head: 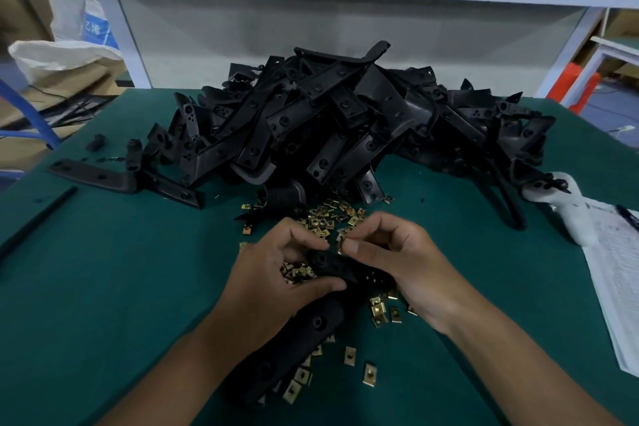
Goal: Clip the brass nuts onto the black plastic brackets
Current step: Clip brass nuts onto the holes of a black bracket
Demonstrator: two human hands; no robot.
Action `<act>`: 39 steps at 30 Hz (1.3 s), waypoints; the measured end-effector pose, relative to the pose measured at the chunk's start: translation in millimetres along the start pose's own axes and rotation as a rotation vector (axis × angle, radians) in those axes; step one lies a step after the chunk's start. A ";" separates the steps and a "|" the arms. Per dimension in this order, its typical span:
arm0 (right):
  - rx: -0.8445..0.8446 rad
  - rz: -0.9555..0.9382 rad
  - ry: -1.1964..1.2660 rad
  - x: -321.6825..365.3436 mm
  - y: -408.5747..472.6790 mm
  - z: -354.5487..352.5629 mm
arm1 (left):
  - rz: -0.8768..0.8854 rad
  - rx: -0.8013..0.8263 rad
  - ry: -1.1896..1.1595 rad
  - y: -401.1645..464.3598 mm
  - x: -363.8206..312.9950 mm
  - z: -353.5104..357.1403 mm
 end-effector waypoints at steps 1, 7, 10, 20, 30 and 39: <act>0.005 0.005 -0.008 -1.2 -0.1 0.4 | -0.002 0.003 -0.007 0.1 -0.1 0.3; 0.033 0.004 -0.018 -5.2 -1.0 3.4 | 0.009 0.010 -0.048 -0.2 -1.6 0.7; 0.005 0.000 -0.004 -6.0 -0.7 0.4 | 0.018 0.007 -0.049 0.1 -2.5 -0.6; 0.023 -0.032 -0.044 -2.1 0.0 1.0 | -0.001 0.018 -0.032 -0.7 -3.1 0.7; 0.066 -0.016 -0.066 -2.0 -0.8 0.7 | -0.022 0.031 -0.020 -1.0 -2.1 2.2; 0.048 -0.072 -0.128 2.6 1.1 -2.6 | -0.041 0.063 0.004 1.4 4.1 5.2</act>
Point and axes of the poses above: each hand's wrist, its own y-axis towards the middle knuckle, its own z-axis out of the palm, x = y × z, the point moved 9 cm from there along y, towards the middle knuckle, and after that the axes turned 12 degrees about -z, right-handed, at the moved point
